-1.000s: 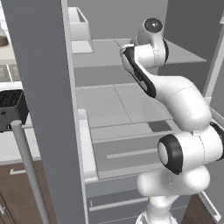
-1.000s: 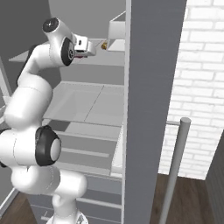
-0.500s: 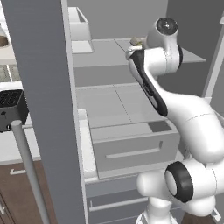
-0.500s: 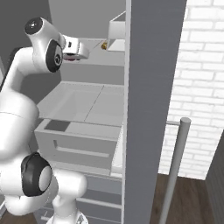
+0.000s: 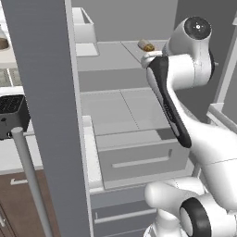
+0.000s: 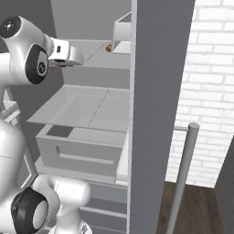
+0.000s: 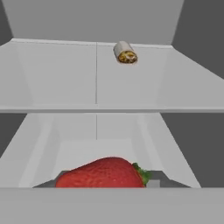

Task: Take the strawberry from the fridge and place it on top of the pancake, located on the dining counter.

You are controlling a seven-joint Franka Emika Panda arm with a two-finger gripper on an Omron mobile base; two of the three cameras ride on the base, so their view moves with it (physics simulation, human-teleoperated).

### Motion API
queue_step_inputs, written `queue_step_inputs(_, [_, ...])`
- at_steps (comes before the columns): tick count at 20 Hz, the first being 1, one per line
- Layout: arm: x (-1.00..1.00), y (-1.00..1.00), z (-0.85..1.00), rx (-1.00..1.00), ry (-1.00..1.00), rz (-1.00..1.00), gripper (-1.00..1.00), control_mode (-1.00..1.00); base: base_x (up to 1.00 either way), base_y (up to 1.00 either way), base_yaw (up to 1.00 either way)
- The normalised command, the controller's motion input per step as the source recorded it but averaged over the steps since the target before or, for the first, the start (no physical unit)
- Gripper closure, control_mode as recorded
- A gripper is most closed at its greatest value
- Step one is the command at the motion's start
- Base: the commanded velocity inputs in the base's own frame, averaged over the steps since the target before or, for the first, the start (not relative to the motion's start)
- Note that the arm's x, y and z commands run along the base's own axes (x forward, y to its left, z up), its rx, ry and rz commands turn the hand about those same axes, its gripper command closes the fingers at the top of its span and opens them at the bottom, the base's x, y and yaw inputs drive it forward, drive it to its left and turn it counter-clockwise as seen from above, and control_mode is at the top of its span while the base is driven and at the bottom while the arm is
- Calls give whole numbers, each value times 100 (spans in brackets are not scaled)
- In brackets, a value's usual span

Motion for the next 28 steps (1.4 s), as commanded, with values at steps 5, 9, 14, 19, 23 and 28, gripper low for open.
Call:
queue_step_inputs(5, [-92, 0, 12, 0, 0, 0, 100, -100, 0, 0, 0])
queue_step_inputs(9, [-94, 0, 7, 0, 0, 0, 100, -100, 0, 0, 0])
queue_step_inputs(14, [-80, 0, 1, 0, 0, 0, 100, -100, 0, 0, 0])
queue_step_inputs(19, [-7, 2, 0, 0, 0, 0, 100, -100, 0, 0, 0])
queue_step_inputs(23, [0, 1, 0, 0, 0, 0, 100, -100, 0, 0, 0])
queue_step_inputs(28, [-4, 0, 0, 0, 0, 0, 100, -100, 0, 0, 0])
